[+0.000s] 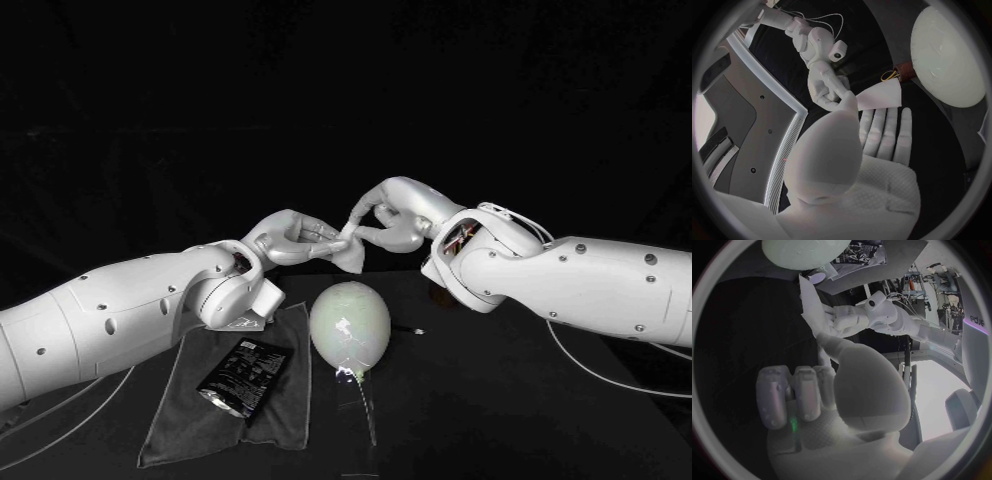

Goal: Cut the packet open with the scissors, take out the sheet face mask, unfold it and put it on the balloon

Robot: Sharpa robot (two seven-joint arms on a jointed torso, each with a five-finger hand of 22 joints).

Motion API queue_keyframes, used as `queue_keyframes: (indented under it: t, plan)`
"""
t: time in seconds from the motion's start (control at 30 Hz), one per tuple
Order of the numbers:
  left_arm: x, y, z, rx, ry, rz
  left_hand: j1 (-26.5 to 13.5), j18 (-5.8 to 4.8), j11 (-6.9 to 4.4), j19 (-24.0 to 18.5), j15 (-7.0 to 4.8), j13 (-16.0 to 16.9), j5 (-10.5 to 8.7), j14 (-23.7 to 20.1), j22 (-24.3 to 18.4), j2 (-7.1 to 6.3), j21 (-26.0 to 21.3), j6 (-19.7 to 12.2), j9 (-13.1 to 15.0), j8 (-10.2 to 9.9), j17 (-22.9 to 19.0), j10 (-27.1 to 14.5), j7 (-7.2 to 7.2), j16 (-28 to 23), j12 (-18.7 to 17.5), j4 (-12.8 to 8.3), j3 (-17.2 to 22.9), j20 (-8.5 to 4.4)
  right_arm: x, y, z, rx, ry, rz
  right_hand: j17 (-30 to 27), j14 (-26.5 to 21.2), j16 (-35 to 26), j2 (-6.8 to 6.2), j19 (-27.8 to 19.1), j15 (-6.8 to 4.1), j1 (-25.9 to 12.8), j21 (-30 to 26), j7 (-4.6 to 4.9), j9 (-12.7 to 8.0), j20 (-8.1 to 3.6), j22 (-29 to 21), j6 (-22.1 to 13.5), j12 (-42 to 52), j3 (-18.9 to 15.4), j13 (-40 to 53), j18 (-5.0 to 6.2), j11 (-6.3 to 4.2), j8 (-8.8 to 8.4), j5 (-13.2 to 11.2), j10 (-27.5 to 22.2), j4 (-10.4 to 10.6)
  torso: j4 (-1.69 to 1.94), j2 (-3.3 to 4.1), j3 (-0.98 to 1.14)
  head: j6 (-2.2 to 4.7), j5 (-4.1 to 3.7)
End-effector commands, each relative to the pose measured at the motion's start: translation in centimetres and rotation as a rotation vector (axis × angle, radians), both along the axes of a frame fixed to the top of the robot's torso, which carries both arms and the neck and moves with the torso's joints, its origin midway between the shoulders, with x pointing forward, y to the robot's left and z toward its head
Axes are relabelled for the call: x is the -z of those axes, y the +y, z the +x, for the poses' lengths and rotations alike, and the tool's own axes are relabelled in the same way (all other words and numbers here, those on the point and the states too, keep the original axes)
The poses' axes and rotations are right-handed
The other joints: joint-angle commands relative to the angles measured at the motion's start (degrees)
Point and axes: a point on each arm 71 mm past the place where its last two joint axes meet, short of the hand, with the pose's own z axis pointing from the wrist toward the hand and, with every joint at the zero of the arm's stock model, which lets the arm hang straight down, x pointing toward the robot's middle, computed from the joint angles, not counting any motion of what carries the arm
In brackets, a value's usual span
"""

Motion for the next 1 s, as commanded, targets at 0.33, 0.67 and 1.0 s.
queue_keyframes:
  t: [0.33,0.67,1.0]
  plan:
    - [-0.15,-0.41,-0.19,0.027,0.015,-0.030,2.86,-0.04,-0.61,1.11,-0.47,-0.01,-0.21,1.40,-0.51,3.29,-0.66,1.99,-0.39,-0.14,0.50,2.07,-1.01,-0.82,-0.73,-0.25,1.43,0.03,0.04,0.38,0.19,-0.001,0.004,-0.033,15.05,6.19,0.20,0.23,6.45,-0.08,0.05,0.38,-0.05,0.10,0.00,15.08,0.34,0.37,0.06,14.87,-0.80,-0.15,0.21,0.06,5.97,-0.13,-0.02,0.01,-0.03,-0.30,0.08]
    - [-0.29,-0.31,-0.06,-0.005,0.015,-0.060,6.01,1.44,-1.78,4.17,-1.75,-0.01,-0.19,4.99,-0.32,5.89,0.33,4.34,-0.42,0.12,1.70,5.34,-1.95,0.03,-1.17,-0.24,4.59,-0.20,0.07,0.39,0.20,0.001,0.006,-0.036,15.05,6.19,0.20,0.23,6.45,-0.08,0.05,0.38,-0.05,0.10,0.00,15.08,0.34,0.37,0.06,14.87,-0.80,-0.15,0.21,0.06,5.97,-0.13,-0.04,-0.02,0.04,-0.59,-0.03]
    - [-0.33,-0.36,-0.05,-0.019,0.025,-0.080,7.91,2.50,-3.28,6.26,-3.35,-0.08,-0.30,9.79,0.58,6.16,1.87,6.19,1.63,2.37,3.67,10.75,-3.45,0.85,-2.07,-1.57,13.12,-0.49,0.13,0.25,0.38,0.007,0.029,-0.008,15.05,6.19,0.20,0.12,5.98,0.19,-0.82,-0.40,0.45,0.12,0.20,14.80,-1.61,-1.36,-0.19,13.79,-0.60,0.24,-0.22,0.12,5.14,0.19,-0.06,0.01,0.02,-0.81,-0.04]
